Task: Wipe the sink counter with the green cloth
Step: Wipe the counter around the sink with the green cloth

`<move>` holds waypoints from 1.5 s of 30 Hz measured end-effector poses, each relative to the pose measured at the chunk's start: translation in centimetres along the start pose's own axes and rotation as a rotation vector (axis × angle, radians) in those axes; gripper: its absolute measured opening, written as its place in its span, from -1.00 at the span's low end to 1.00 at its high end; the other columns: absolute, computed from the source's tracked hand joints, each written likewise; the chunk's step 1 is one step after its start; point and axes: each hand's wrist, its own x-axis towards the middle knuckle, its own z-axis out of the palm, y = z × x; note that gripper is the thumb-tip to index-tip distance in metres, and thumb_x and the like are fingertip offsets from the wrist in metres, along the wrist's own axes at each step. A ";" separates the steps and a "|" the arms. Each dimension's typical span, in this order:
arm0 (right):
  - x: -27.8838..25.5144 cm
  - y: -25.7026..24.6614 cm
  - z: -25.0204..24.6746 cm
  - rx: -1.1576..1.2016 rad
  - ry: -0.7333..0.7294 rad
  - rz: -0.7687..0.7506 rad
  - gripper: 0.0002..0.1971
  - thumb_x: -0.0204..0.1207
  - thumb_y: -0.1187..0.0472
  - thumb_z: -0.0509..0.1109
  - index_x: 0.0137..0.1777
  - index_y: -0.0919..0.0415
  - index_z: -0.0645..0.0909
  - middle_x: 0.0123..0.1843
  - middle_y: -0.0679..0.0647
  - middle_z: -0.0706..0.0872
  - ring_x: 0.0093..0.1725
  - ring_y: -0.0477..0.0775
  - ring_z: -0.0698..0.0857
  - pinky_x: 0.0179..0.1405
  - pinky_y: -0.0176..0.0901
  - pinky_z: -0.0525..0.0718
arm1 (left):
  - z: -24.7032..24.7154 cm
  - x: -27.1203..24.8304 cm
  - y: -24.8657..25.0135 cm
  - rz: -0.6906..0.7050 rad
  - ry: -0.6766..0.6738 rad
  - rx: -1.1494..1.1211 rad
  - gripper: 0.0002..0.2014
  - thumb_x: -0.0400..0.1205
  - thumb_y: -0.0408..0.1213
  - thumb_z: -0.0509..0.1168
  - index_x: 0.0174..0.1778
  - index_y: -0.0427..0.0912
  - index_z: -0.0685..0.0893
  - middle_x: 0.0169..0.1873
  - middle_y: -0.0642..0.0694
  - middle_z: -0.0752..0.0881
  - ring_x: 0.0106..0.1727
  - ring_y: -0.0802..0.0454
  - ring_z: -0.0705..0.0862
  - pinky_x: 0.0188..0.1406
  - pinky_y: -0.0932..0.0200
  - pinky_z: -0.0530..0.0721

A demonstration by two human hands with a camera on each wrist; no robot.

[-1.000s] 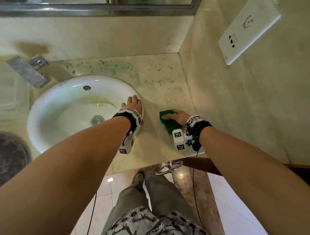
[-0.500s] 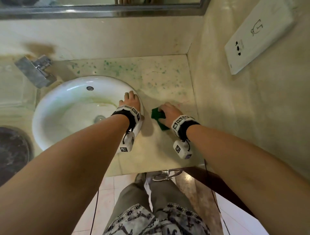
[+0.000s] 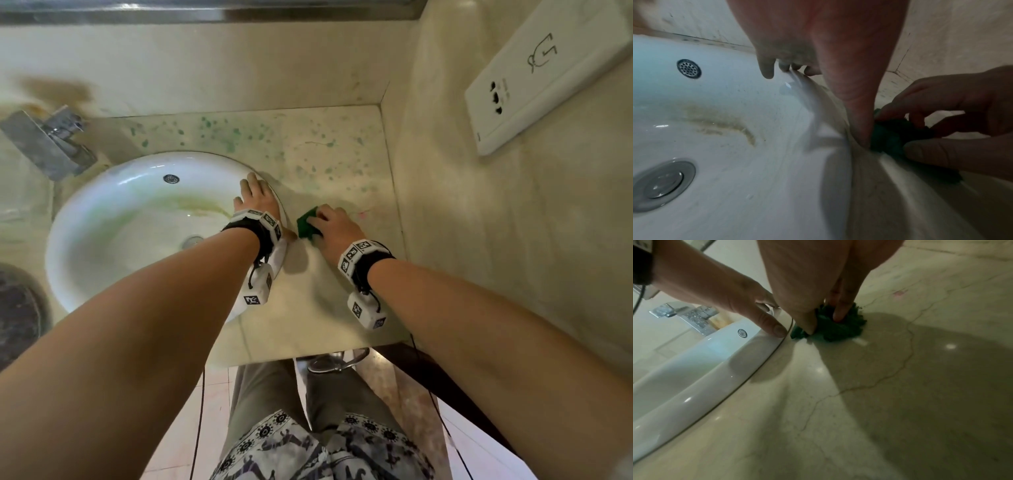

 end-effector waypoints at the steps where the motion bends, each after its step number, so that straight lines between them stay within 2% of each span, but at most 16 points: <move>1: 0.1 0.1 0.1 0.001 0.001 -0.013 -0.60 0.57 0.20 0.32 0.42 0.10 0.51 0.43 0.08 0.44 0.30 0.23 0.43 0.01 0.07 0.68 | 0.0 0.2 0.0 -0.008 0.009 0.014 0.44 0.15 0.38 0.56 0.67 -0.37 -0.11 0.66 -0.31 -0.12 0.66 -0.29 -0.04 0.51 -0.19 0.31; 4: 0.4 0.6 -0.1 0.023 0.014 0.020 -0.57 0.53 0.24 0.37 0.40 0.08 0.53 0.42 0.06 0.48 0.30 0.23 0.44 0.07 0.10 0.67 | -0.3 1.0 0.1 -0.013 0.011 0.052 0.41 0.20 0.43 0.49 0.68 -0.36 -0.13 0.67 -0.33 -0.13 0.67 -0.32 -0.08 0.51 -0.19 0.28; 6: 0.7 1.2 -0.4 0.064 0.049 0.116 -0.60 0.52 0.24 0.38 0.38 0.08 0.57 0.42 0.05 0.50 0.31 0.22 0.44 0.15 0.11 0.64 | -0.6 1.5 0.1 -0.019 0.003 0.055 0.41 0.20 0.49 0.43 0.68 -0.35 -0.12 0.67 -0.33 -0.12 0.68 -0.32 -0.11 0.52 -0.21 0.23; 10: 1.1 2.8 -1.5 0.158 0.132 0.355 -0.63 0.57 0.23 0.35 0.38 0.10 0.59 0.45 0.07 0.47 0.38 0.22 0.41 0.27 0.07 0.59 | -0.8 2.0 0.1 -0.029 -0.017 0.056 0.47 0.16 0.47 0.49 0.68 -0.40 -0.16 0.67 -0.37 -0.12 0.68 -0.37 -0.14 0.59 -0.20 0.17; 13: 0.6 4.2 -2.2 0.059 0.154 0.544 -0.65 0.60 0.25 0.31 0.38 0.15 0.58 0.45 0.10 0.44 0.39 0.23 0.39 0.19 0.03 0.56 | -0.9 1.7 0.5 -0.006 -0.043 0.055 0.47 0.19 0.46 0.47 0.66 -0.45 -0.20 0.66 -0.42 -0.13 0.67 -0.43 -0.16 0.63 -0.17 0.07; 16: 0.0 5.3 -2.2 -0.027 0.145 0.659 -0.64 0.59 0.19 0.32 0.37 0.24 0.56 0.42 0.17 0.42 0.36 0.28 0.41 0.29 0.05 0.48 | -0.9 1.6 0.5 -0.001 -0.021 0.067 0.42 0.27 0.42 0.47 0.66 -0.48 -0.19 0.65 -0.44 -0.11 0.66 -0.47 -0.15 0.64 -0.17 0.03; 19: 0.4 5.9 -2.2 -0.019 0.148 0.736 -0.52 0.56 0.04 0.37 0.36 0.34 0.53 0.44 0.24 0.38 0.41 0.32 0.38 0.44 0.09 0.42 | -0.8 1.5 0.3 0.006 -0.027 0.039 0.45 0.24 0.42 0.49 0.66 -0.48 -0.18 0.66 -0.44 -0.13 0.66 -0.46 -0.18 0.65 -0.15 -0.04; 22: 1.5 5.2 -2.7 -0.032 0.098 0.812 -0.40 0.57 0.08 0.39 0.52 0.34 0.34 0.57 0.26 0.24 0.55 0.34 0.25 0.56 0.11 0.30 | -0.6 1.9 0.3 0.017 -0.038 0.023 0.51 0.16 0.49 0.47 0.66 -0.50 -0.17 0.65 -0.48 -0.15 0.66 -0.47 -0.21 0.64 -0.18 -0.12; 24: 2.3 4.7 -3.3 -0.121 0.045 0.797 -0.42 0.63 0.14 0.30 0.57 0.36 0.24 0.59 0.31 0.19 0.56 0.37 0.23 0.59 0.12 0.25 | -0.4 2.2 0.3 0.026 -0.035 0.052 0.56 0.09 0.59 0.39 0.65 -0.52 -0.14 0.64 -0.52 -0.12 0.65 -0.50 -0.18 0.63 -0.25 -0.16; 26: 3.3 4.7 -4.1 -0.138 0.046 0.778 -0.49 0.64 0.21 0.24 0.54 0.37 0.27 0.58 0.31 0.22 0.53 0.37 0.27 0.58 0.13 0.26 | -0.2 2.4 0.3 0.037 -0.035 0.058 0.57 0.07 0.62 0.35 0.64 -0.54 -0.11 0.63 -0.55 -0.09 0.65 -0.51 -0.14 0.62 -0.30 -0.18; 30: 5.1 5.0 -4.2 0.019 0.084 0.740 -0.55 0.63 0.30 0.21 0.52 0.28 0.34 0.55 0.23 0.28 0.42 0.35 0.37 0.38 0.06 0.43 | -0.2 2.4 0.3 0.045 -0.026 0.043 0.58 0.05 0.63 0.36 0.64 -0.56 -0.10 0.62 -0.55 -0.06 0.64 -0.52 -0.12 0.61 -0.31 -0.16; 34: 4.8 4.0 -2.9 0.106 0.183 0.541 -0.56 0.63 0.32 0.19 0.51 0.16 0.41 0.53 0.17 0.38 0.35 0.34 0.42 0.17 0.05 0.54 | -0.9 1.7 0.4 0.043 -0.046 0.021 0.54 0.12 0.52 0.46 0.64 -0.55 -0.16 0.63 -0.51 -0.11 0.64 -0.52 -0.18 0.63 -0.25 -0.11; 39: 3.2 3.7 -1.6 0.059 0.167 0.350 -0.61 0.65 0.28 0.19 0.47 0.14 0.51 0.44 0.13 0.48 0.27 0.31 0.47 0.03 0.09 0.64 | -1.5 1.0 0.6 0.023 -0.062 0.017 0.48 0.20 0.39 0.54 0.64 -0.54 -0.19 0.64 -0.47 -0.13 0.64 -0.51 -0.20 0.64 -0.21 -0.02; 41: 2.8 4.3 -1.6 0.041 0.151 0.358 -0.59 0.64 0.28 0.21 0.48 0.13 0.50 0.43 0.12 0.49 0.27 0.29 0.47 0.03 0.08 0.65 | -1.6 0.9 0.7 0.020 -0.071 0.014 0.47 0.22 0.36 0.55 0.64 -0.53 -0.20 0.64 -0.48 -0.14 0.64 -0.51 -0.20 0.64 -0.21 0.00; 45: 3.2 5.1 -2.8 0.041 0.139 0.547 -0.48 0.59 0.30 0.26 0.57 0.13 0.38 0.50 0.11 0.38 0.35 0.27 0.42 0.13 0.01 0.53 | -1.7 0.8 0.7 0.017 -0.065 0.000 0.45 0.23 0.37 0.54 0.64 -0.55 -0.16 0.64 -0.49 -0.14 0.64 -0.51 -0.20 0.64 -0.21 -0.01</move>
